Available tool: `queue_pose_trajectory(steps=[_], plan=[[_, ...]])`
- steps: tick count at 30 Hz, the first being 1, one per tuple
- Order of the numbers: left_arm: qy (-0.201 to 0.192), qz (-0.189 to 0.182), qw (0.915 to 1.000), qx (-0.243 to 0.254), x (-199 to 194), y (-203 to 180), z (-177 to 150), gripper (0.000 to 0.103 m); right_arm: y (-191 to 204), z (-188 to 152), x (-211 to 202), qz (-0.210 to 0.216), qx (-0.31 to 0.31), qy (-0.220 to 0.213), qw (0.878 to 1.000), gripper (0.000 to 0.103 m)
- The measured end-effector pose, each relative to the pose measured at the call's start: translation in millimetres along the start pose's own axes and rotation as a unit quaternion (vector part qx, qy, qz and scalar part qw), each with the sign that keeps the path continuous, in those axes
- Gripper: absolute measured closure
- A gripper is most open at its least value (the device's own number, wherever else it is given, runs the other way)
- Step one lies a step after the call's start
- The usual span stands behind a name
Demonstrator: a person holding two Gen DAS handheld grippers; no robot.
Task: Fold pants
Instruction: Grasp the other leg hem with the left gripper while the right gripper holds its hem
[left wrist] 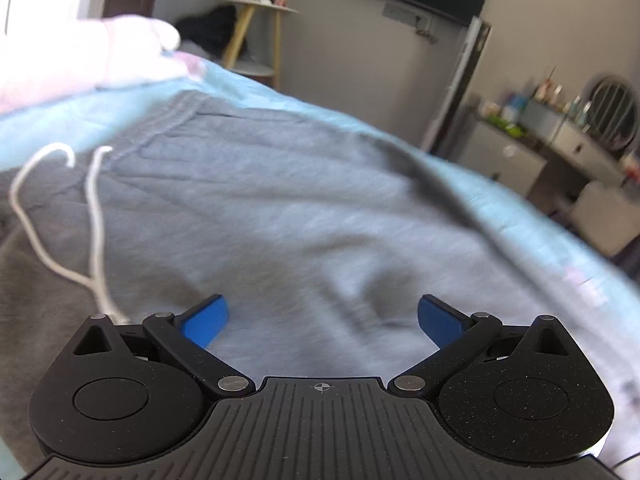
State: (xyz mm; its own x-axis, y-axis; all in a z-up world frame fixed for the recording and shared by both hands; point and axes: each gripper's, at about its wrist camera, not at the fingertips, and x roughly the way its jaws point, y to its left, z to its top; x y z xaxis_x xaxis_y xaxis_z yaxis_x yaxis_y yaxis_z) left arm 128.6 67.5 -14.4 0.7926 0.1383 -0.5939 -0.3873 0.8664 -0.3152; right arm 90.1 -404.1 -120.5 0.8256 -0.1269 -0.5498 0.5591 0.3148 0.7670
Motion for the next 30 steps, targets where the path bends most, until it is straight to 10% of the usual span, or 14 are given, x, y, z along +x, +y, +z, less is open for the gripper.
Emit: queue_pose_trajectory(steps=[7, 16, 24, 30], plan=[[-0.006, -0.066, 0.9977, 0.012, 12.3, -57.2, 54.6, 0.0, 0.4, -9.9, 11.2, 0.009, 0.023, -0.005, 1.0, 0.075], [0.091, -0.115, 0.9874, -0.059, 120.5, -103.3, 100.1, 0.003, -8.0, 12.5, 22.8, 0.029, 0.029, -0.029, 0.999, 0.09], [0.182, -0.108, 0.9681, -0.135, 194.2, -101.0, 92.3, 0.056, -16.0, 15.5, 28.2, 0.059, 0.042, -0.026, 0.997, 0.088], [0.185, -0.114, 0.9693, -0.114, 197.1, -103.3, 87.3, 0.093, -18.6, 17.8, 28.2, 0.068, 0.039, -0.027, 0.997, 0.096]])
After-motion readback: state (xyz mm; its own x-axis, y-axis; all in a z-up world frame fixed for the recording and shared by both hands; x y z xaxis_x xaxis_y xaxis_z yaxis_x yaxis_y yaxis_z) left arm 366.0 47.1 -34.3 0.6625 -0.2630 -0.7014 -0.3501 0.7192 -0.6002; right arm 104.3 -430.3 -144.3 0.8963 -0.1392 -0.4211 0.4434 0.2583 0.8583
